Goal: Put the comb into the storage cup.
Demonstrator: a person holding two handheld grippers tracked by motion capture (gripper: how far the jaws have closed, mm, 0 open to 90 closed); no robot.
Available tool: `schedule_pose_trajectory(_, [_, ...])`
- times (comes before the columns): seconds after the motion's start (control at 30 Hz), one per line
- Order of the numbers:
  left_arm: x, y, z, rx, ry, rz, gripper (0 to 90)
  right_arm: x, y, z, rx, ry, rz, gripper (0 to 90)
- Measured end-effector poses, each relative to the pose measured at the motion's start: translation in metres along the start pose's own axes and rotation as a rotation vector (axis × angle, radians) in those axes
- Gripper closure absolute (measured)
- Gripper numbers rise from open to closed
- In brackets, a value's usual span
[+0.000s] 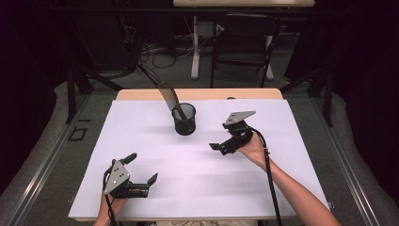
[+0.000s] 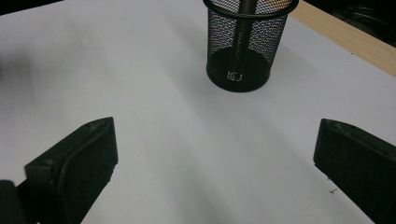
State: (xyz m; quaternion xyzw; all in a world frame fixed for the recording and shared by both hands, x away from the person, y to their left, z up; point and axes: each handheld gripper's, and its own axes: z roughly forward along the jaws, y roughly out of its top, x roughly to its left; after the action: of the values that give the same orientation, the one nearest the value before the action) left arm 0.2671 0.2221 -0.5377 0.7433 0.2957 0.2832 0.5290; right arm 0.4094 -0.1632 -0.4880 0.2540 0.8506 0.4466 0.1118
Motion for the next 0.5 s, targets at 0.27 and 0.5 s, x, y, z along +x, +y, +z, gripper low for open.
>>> schedule_pose_trajectory(0.27, [0.000, 0.000, 0.000, 0.001, 0.001, 0.002, 0.3, 0.004, -0.008, -0.015, 0.001, -0.005, -0.004, 0.0])
schedule_pose_trajectory(0.5, [0.000, 0.000, 0.000, 0.000, -0.001, 0.003, 0.3, 0.007, -0.017, -0.027, 0.004, -0.017, 0.001, 0.0])
